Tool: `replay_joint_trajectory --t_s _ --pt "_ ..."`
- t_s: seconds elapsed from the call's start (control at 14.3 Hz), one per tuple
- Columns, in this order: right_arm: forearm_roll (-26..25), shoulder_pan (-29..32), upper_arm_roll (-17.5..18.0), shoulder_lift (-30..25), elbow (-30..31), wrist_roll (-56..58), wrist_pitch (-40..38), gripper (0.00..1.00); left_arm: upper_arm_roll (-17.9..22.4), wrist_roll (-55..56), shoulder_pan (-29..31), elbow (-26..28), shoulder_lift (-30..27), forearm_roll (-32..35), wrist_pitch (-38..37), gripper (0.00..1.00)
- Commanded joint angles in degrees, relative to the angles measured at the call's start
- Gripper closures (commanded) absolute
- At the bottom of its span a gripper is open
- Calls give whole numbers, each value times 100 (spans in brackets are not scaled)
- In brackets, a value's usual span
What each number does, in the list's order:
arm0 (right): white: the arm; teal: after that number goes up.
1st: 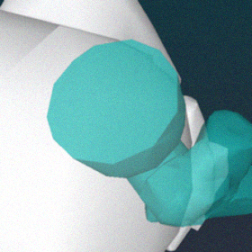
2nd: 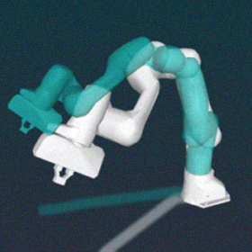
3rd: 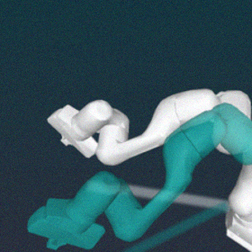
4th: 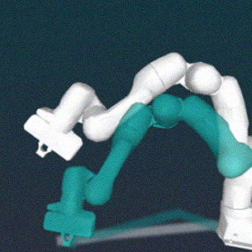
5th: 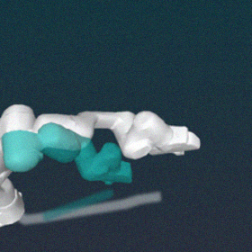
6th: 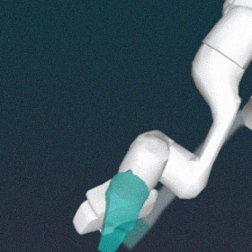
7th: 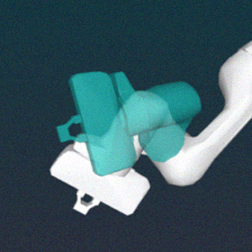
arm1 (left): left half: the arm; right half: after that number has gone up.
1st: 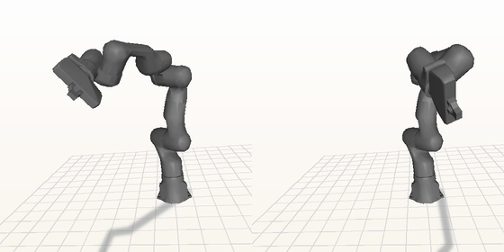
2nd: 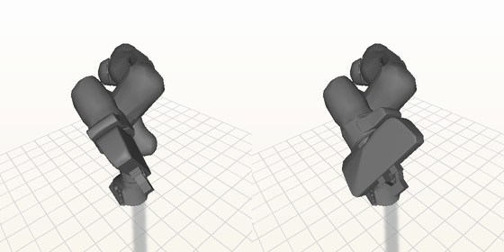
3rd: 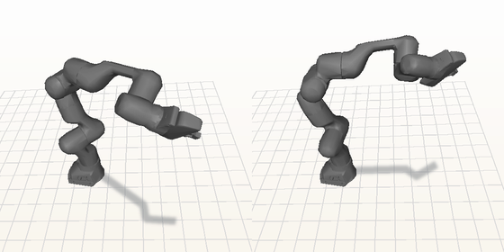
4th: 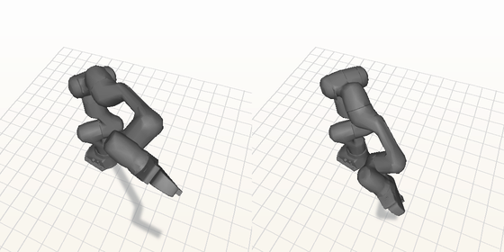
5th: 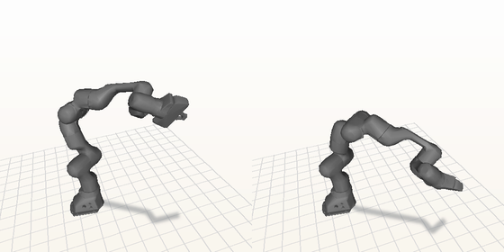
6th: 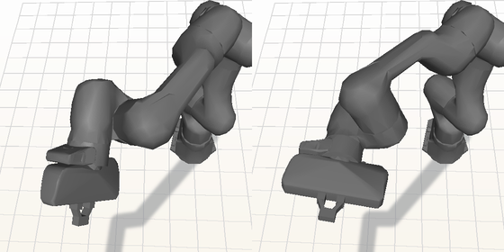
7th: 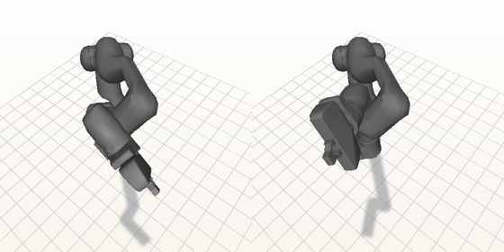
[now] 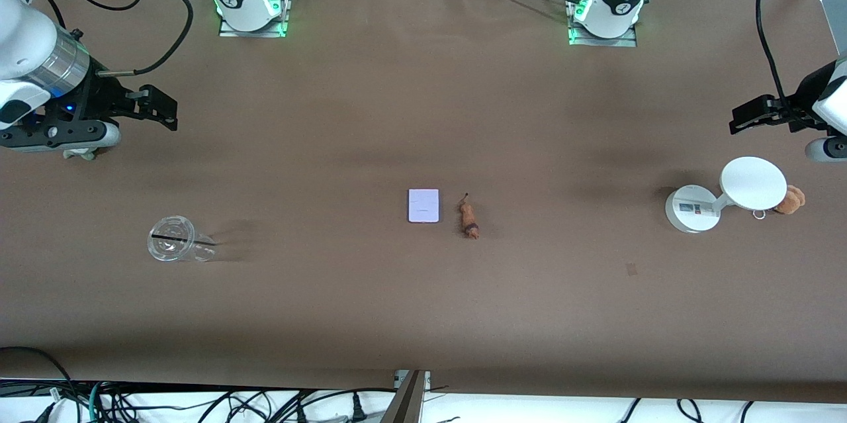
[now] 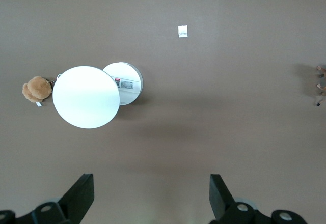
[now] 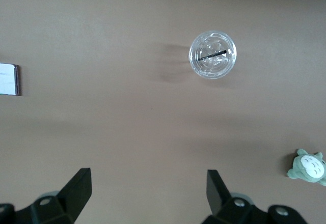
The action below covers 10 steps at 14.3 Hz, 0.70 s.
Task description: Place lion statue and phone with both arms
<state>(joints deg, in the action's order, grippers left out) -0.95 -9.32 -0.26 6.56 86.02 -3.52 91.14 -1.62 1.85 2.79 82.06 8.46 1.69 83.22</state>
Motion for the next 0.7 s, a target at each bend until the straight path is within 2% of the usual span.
replay_joint_trajectory --t_s 0.0,0.63 --pt "42 9 9 30 -85 18 -18 0 13 -98 38 -199 86 -248 -122 0" --pt "42 36 0 39 -94 35 8 0 13 -115 81 -199 191 -266 -113 0"
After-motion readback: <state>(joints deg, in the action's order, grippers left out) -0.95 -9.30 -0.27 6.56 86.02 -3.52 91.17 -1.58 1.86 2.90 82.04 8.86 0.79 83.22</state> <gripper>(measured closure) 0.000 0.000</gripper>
